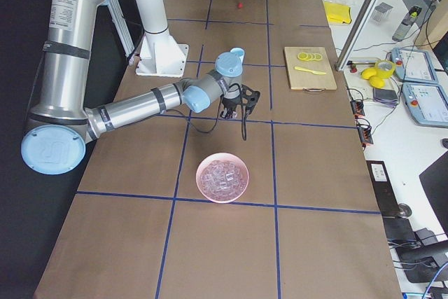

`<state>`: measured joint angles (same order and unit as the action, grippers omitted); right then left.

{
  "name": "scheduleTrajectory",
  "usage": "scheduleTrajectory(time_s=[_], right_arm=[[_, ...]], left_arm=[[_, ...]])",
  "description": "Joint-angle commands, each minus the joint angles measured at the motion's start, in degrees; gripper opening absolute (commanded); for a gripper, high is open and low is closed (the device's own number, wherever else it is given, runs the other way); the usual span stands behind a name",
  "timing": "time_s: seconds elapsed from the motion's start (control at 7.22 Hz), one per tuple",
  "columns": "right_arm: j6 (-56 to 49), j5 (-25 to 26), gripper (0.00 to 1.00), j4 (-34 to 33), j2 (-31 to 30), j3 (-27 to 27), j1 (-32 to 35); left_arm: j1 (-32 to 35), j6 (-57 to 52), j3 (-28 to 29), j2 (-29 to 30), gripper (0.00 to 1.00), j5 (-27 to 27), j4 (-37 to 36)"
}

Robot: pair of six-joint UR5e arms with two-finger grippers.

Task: Put ice and strawberries in cup
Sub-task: 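Carry the ice cube with the right gripper over the light-blue cup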

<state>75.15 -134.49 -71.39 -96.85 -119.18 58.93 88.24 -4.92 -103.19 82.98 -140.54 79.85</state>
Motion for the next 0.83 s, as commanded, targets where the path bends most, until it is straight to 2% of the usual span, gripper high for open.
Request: scheduleTrajectory(time_s=[0.0,0.28,0.42,0.55,0.69], right_arm=[[24.58,2.80,0.00,-0.15,14.17,-0.35,-13.86],[36.15,15.34,0.00,-1.38,26.99,4.80,-26.09],[40.56,21.32,0.00,-2.87,36.03,10.75,-30.41],[42.69,23.99,0.00,-2.71,39.77,14.38,-32.37],[42.88,24.36,0.00,-2.44,41.29,16.85,-32.39]], left_arm=[[0.00,0.00,-3.68,-3.16,1.00,0.00,0.04],[0.00,0.00,-3.77,-3.26,1.00,-0.09,0.13],[0.00,0.00,-3.77,-3.26,1.00,-0.09,0.13],[0.00,0.00,-3.69,-3.26,1.00,-1.48,0.74],[0.00,0.00,-3.69,-3.26,1.00,-1.58,1.18]])
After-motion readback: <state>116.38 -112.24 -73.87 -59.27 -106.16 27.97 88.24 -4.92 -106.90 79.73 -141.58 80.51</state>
